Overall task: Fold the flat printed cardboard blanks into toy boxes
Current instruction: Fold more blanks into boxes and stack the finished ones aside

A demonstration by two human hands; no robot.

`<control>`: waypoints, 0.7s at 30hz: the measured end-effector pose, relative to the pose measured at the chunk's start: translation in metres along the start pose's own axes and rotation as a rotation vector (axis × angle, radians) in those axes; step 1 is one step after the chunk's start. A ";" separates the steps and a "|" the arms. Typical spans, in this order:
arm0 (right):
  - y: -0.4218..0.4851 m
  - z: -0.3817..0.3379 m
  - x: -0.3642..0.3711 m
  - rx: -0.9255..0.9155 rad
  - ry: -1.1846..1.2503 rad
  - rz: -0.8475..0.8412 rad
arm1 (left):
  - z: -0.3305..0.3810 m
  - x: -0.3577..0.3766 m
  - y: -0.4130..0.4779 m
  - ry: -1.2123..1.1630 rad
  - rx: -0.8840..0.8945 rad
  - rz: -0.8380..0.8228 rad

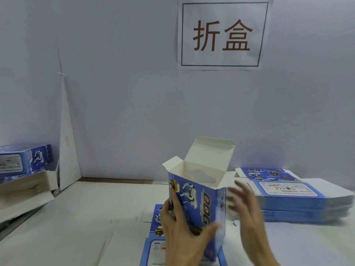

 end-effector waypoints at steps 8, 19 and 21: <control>-0.034 0.070 0.028 0.285 -0.007 -0.271 | -0.023 0.000 0.021 -0.102 -0.100 -0.180; -0.040 0.070 0.032 0.295 0.068 -0.338 | -0.037 0.009 0.022 -0.202 -0.173 -0.281; -0.041 0.067 0.035 0.288 0.065 -0.340 | -0.040 0.008 0.022 -0.206 -0.174 -0.259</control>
Point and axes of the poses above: each hand's wrist, its own y-axis towards the middle knuckle, its own x-axis out of the palm, z = x × y, the point moved 10 cm from there along y, towards the middle knuckle, and after that the axes turned 6 degrees about -x, right-handed, at the moved point
